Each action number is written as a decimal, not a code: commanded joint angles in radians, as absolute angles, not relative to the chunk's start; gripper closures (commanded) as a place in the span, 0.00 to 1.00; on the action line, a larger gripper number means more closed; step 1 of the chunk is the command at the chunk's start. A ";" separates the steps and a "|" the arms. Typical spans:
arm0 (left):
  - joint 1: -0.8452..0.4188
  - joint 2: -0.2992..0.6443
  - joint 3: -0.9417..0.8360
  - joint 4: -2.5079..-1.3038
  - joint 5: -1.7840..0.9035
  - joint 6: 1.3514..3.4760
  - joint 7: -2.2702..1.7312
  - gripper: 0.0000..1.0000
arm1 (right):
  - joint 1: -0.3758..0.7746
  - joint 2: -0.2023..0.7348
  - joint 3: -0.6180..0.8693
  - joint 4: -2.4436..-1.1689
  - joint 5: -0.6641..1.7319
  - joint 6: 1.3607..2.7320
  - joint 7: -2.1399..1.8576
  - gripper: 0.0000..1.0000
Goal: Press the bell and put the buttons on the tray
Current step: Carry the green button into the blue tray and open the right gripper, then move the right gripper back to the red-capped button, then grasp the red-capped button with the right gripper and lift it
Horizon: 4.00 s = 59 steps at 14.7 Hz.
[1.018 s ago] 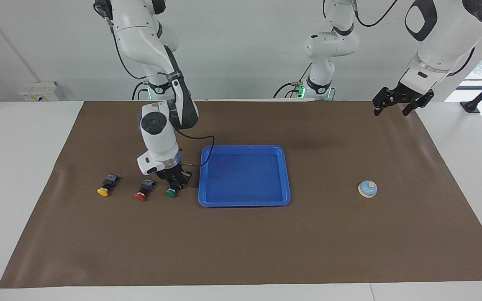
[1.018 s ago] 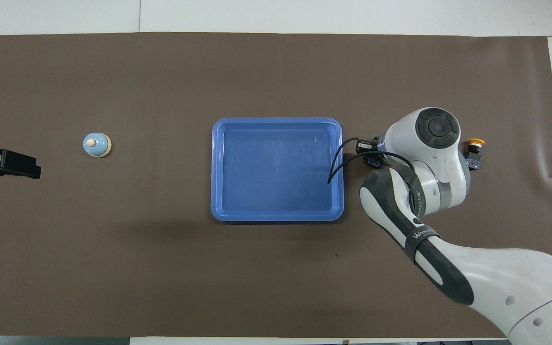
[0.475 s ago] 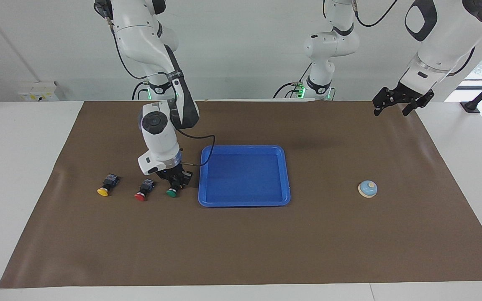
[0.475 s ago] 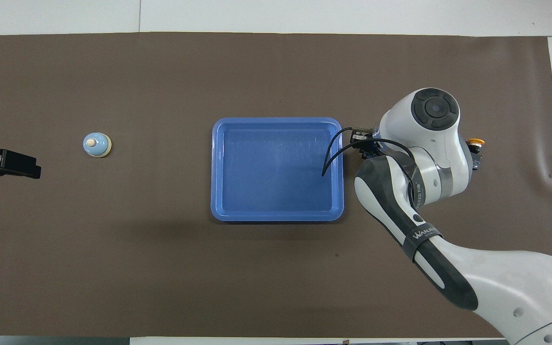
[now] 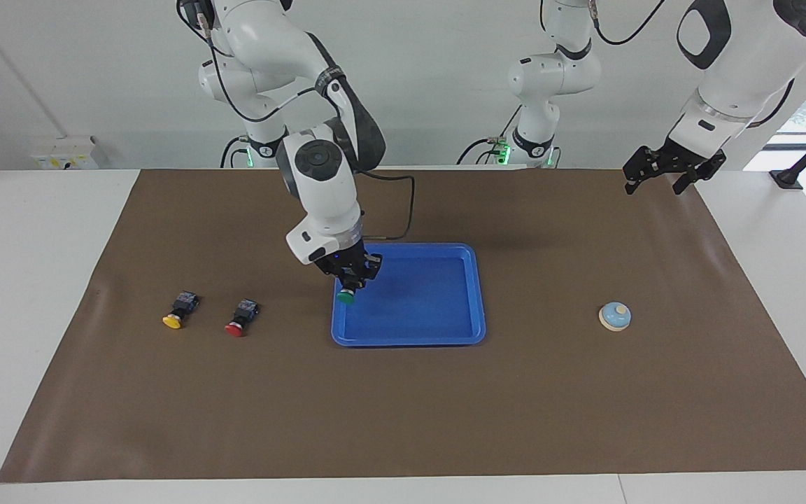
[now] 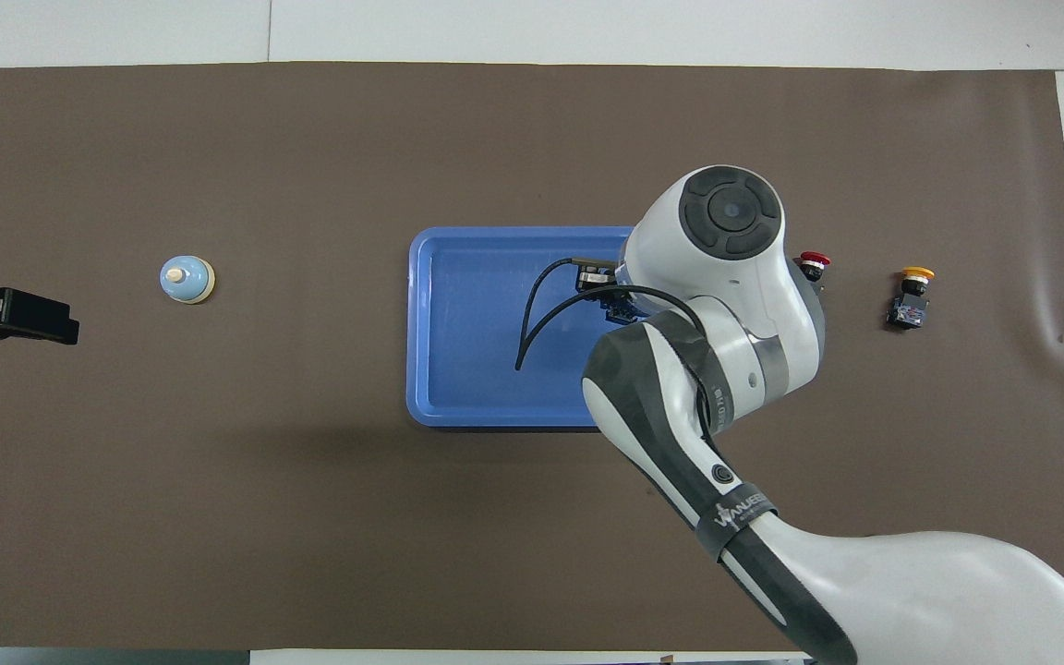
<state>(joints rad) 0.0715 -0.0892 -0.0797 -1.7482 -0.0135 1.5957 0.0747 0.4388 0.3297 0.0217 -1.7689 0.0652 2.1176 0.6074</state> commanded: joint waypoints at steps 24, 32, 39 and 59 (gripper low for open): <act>0.075 -0.114 -0.077 -1.773 -0.021 1.598 0.089 0.00 | 0.404 0.328 0.012 -1.781 0.086 2.125 0.675 0.00; 0.075 -0.114 -0.077 -1.773 -0.021 1.598 0.089 0.00 | 0.155 0.255 0.005 -1.798 0.064 2.026 0.468 0.00; 0.075 -0.115 -0.077 -1.773 -0.021 1.598 0.089 0.00 | 0.069 0.242 0.002 -1.956 -0.008 2.212 0.471 0.00; 0.075 -0.114 -0.077 -1.773 -0.021 1.598 0.089 0.00 | 0.051 0.321 0.003 -2.057 -0.031 2.431 0.474 0.76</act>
